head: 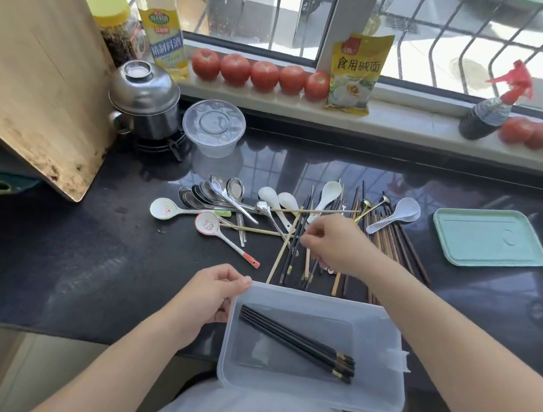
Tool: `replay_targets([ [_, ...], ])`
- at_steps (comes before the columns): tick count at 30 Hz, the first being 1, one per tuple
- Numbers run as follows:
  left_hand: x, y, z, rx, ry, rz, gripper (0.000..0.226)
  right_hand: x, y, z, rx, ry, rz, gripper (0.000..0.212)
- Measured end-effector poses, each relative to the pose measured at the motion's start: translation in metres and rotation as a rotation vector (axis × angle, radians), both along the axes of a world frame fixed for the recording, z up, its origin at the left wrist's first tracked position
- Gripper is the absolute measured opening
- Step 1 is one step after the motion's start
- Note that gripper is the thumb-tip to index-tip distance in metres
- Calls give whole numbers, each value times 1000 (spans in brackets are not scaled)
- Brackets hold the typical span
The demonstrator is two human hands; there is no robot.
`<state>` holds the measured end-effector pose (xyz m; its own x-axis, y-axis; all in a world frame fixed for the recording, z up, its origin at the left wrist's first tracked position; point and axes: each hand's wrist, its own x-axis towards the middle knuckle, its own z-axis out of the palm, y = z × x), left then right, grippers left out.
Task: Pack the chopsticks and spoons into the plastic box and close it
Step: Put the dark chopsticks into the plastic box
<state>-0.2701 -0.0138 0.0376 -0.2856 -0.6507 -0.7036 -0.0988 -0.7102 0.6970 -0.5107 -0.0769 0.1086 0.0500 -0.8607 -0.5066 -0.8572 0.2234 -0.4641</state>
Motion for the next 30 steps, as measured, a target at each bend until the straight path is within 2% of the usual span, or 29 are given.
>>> replay_targets([
  [3,-1,1,0,-15,-27,11,26,1,-34,-57,92,211,-82,33],
  [6,-2,1,1,-28,-51,19,27,14,-45,-102,129,231,-222,18],
  [7,-3,1,1,-30,-57,23,27,19,-47,-112,121,221,-281,10],
  [10,-5,3,2,-39,-63,43,26,27,-45,-124,115,133,-475,16],
  [13,-5,4,2,-42,-68,53,25,29,-45,-122,169,76,-537,12],
  [17,-5,4,3,-42,-59,52,24,19,-48,-116,270,-129,-650,17],
  [22,-3,4,1,-46,-33,40,24,-11,-24,-38,505,-335,-483,13],
  [24,-3,5,0,-47,-11,34,23,-33,0,-8,513,-474,-421,15],
  [26,-3,4,0,-46,-1,32,22,-48,33,21,466,-562,-270,19],
  [28,-1,4,-2,-42,7,28,22,-50,66,44,420,-474,-29,22],
  [30,1,3,-3,-20,29,11,24,-41,96,48,429,-234,186,22],
])
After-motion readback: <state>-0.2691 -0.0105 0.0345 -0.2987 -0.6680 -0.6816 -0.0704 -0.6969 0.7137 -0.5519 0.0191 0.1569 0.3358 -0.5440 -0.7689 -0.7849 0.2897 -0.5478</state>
